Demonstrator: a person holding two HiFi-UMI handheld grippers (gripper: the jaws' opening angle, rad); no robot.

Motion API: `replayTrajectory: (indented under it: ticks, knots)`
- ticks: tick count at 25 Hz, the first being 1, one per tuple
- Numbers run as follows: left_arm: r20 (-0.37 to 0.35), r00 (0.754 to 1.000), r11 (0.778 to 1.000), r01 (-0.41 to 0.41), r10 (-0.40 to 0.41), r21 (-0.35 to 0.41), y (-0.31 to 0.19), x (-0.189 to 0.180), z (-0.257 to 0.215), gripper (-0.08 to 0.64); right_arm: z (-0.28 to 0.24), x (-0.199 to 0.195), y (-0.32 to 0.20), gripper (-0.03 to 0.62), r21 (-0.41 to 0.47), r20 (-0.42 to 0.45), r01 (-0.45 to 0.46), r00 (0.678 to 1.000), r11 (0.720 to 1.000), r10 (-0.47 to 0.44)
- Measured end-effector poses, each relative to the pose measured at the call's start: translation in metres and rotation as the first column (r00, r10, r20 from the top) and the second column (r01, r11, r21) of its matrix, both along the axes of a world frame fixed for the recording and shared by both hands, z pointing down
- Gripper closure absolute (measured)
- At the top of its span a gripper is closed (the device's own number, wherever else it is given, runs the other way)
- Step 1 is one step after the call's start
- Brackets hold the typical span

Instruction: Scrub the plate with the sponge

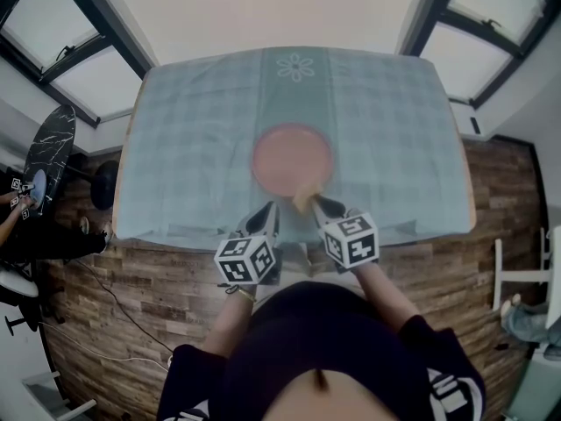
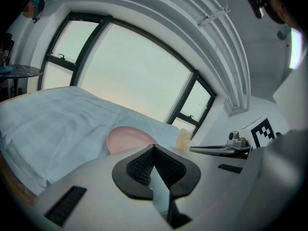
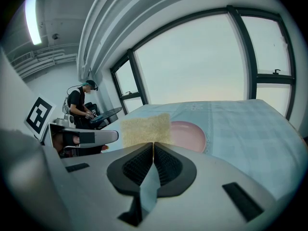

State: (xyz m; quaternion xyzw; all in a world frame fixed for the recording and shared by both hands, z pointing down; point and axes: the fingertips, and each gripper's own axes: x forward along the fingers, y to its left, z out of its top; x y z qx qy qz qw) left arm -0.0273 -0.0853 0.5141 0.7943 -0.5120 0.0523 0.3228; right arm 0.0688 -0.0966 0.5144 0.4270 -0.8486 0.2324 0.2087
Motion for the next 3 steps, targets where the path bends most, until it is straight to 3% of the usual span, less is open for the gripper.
replayTrajectory:
  ticks: [3]
  knots:
    - [-0.003, 1.000, 1.000, -0.017, 0.017, 0.007, -0.0016, 0.0019, -0.0009, 0.552, 0.0012, -0.0013, -0.0025, 0.571, 0.002, -0.001, 0.002, 1.000, 1.000, -0.002]
